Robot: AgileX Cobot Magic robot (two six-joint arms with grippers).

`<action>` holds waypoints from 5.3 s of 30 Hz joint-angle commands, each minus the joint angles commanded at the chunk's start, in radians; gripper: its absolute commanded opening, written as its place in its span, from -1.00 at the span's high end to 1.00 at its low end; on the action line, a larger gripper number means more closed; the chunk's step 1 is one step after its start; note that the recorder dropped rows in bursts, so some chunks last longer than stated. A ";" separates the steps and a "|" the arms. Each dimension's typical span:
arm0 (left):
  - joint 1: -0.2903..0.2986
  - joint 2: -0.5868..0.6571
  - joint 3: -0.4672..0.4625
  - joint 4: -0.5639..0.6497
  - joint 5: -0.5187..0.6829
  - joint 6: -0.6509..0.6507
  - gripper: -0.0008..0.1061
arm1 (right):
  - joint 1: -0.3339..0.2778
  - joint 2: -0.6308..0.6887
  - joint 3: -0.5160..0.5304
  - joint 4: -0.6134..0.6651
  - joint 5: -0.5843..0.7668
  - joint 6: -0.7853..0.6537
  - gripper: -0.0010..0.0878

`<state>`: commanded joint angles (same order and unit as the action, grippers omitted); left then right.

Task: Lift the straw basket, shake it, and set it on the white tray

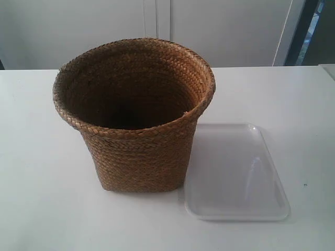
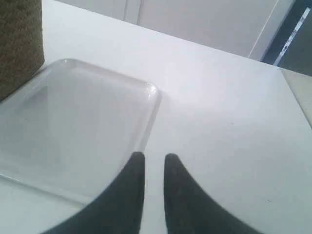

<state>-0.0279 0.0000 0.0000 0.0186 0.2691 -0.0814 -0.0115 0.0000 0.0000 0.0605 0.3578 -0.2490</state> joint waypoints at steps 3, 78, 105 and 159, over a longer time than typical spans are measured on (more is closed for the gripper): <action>0.000 0.000 0.000 0.000 0.000 0.000 0.99 | 0.000 0.000 0.000 0.000 0.000 0.000 0.64; 0.000 0.825 -0.864 -0.144 -0.416 -0.207 0.99 | 0.000 0.604 -0.703 0.269 -0.818 0.415 0.65; 0.000 1.343 -1.340 -0.562 0.637 0.254 0.21 | 0.005 1.460 -1.514 0.567 0.863 0.074 0.53; -0.077 1.551 -1.441 -0.413 0.549 0.262 -0.29 | 0.240 1.764 -1.643 0.237 0.795 0.278 -0.40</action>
<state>-0.1050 1.5506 -1.4412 -0.3945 0.8183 0.1805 0.2280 1.7641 -1.6430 0.2972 1.1530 0.0295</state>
